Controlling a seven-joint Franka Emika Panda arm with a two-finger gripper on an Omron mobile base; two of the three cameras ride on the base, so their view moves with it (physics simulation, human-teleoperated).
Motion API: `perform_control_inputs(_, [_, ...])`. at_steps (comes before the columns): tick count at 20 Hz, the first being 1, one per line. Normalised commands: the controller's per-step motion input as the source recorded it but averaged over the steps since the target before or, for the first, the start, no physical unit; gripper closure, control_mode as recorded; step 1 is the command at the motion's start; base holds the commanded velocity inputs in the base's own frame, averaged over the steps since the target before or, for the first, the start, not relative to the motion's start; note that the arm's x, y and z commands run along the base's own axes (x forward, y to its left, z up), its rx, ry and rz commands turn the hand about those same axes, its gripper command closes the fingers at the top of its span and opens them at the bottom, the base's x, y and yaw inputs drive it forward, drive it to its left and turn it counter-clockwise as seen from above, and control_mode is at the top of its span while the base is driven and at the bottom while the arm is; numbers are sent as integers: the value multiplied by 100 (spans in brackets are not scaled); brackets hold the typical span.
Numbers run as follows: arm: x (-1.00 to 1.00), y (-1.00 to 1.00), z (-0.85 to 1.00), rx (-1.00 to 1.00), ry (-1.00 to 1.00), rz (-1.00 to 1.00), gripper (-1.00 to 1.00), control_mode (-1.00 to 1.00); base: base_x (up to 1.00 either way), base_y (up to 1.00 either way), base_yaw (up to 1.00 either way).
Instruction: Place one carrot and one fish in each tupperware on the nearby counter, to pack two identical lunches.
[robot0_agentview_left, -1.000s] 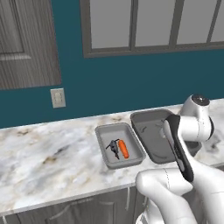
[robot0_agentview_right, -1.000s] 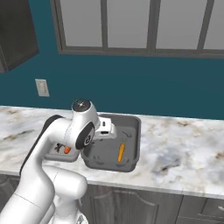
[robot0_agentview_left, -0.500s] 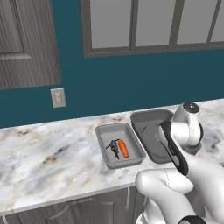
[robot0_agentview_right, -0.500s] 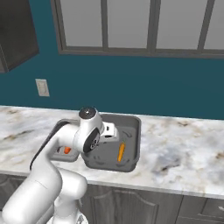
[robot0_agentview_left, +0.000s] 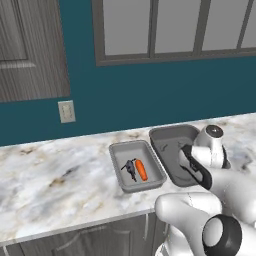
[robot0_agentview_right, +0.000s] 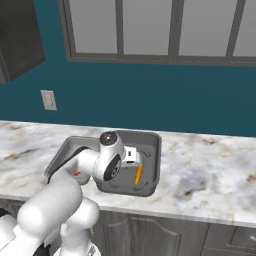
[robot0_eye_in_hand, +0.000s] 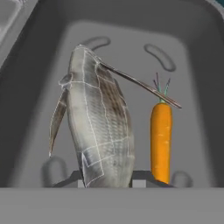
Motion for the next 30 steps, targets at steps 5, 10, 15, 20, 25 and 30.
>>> perform_control_inputs(5, [36,0,-39,0,0,0,100,-100,0,0,0])
perform_control_inputs(10, [31,0,-36,0,0,0,100,-100,0,0,0])
perform_control_inputs(15, [18,0,-22,0,0,0,-100,-100,0,0,0])
perform_control_inputs(20, [0,0,-3,0,0,0,-100,-100,0,0,0])
perform_control_inputs(25, [-36,0,24,0,-9,0,-100,-100,0,0,0])
perform_control_inputs(30, [-93,0,76,-2,-25,0,-100,-100,0,0,0])
